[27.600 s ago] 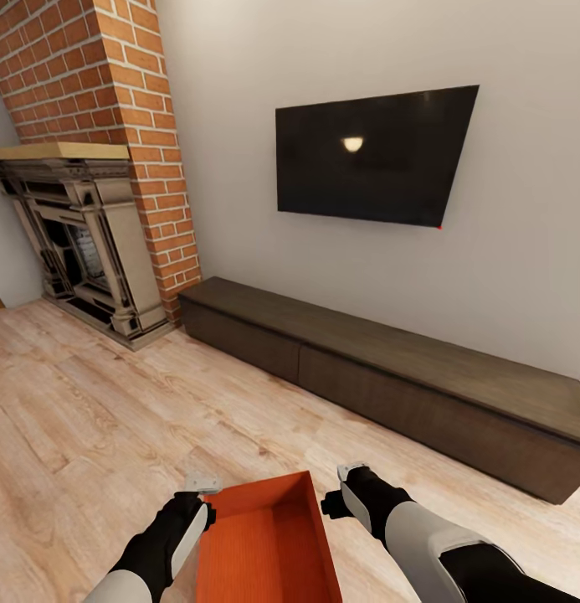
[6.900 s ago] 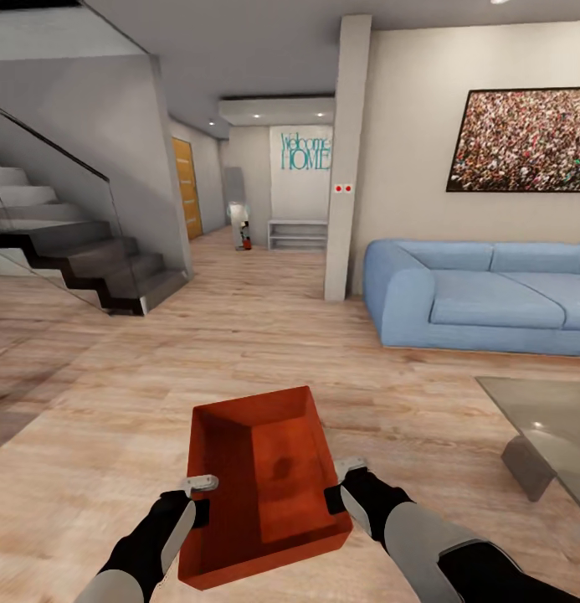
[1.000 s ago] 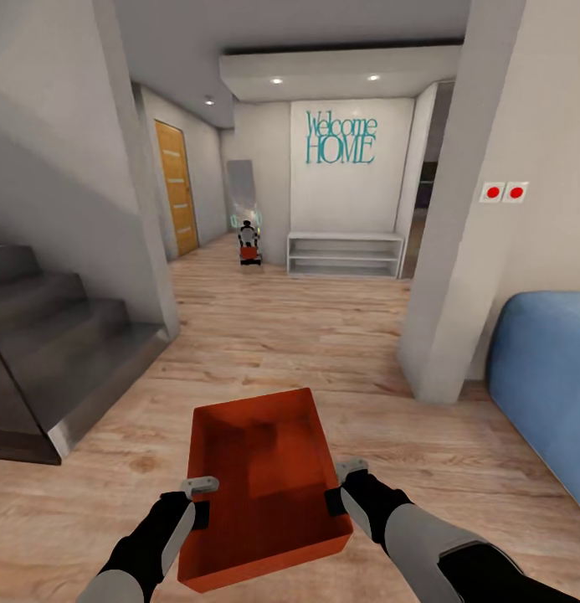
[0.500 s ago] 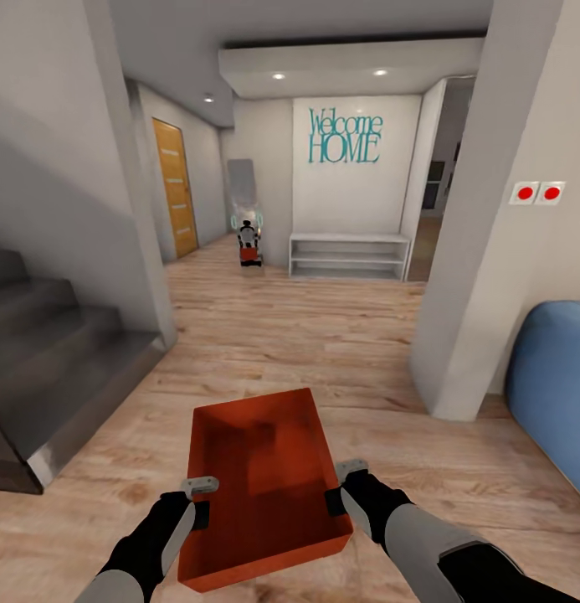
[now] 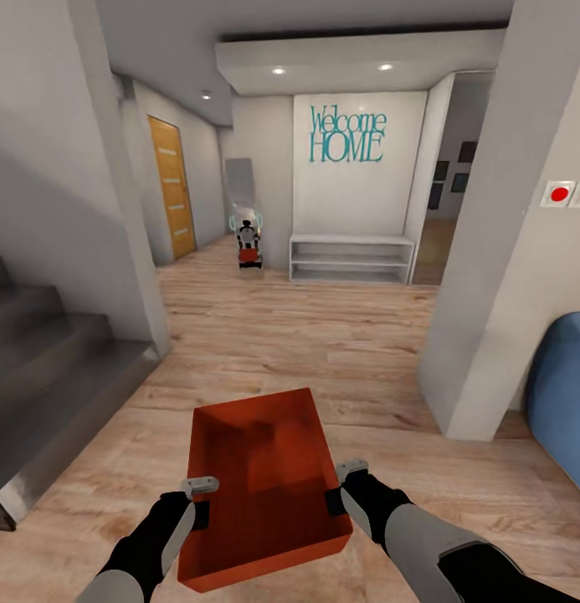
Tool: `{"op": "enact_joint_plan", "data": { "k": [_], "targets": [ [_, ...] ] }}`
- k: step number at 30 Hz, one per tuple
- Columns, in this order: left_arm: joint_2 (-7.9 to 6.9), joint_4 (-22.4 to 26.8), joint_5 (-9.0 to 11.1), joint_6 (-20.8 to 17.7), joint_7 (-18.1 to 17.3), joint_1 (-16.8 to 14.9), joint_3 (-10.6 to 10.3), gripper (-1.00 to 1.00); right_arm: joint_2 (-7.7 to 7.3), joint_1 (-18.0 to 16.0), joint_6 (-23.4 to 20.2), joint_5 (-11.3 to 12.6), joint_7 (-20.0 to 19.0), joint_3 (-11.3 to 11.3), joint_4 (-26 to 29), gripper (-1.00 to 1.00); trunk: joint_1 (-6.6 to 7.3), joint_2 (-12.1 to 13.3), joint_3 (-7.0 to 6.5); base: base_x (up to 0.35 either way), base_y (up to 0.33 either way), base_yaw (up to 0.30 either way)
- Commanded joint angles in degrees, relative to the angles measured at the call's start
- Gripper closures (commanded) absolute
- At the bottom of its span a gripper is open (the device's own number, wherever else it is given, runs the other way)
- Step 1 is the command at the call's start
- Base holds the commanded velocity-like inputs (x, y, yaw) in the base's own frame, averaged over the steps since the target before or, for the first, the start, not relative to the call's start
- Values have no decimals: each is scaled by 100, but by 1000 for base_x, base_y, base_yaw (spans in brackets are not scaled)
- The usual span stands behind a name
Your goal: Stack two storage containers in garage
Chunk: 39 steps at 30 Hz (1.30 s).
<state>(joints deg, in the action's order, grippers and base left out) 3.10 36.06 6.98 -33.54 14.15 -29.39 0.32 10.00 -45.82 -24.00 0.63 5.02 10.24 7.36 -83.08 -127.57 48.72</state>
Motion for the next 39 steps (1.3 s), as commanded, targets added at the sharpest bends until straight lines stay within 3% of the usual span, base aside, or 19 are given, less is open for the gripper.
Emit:
{"op": "enact_joint_plan", "data": {
  "k": [1,39],
  "targets": [
    [-33,-3,269,5,53,4,-77,100,0,-24,-43,-90,-1,22,20,100,-2,-3,6,341,0,0],
    [-37,-1,269,-4,-26,4,-85,100,0,-24,-43,-90,-1,22,21,100,-2,-3,6,341,0,9]
  ]
}}
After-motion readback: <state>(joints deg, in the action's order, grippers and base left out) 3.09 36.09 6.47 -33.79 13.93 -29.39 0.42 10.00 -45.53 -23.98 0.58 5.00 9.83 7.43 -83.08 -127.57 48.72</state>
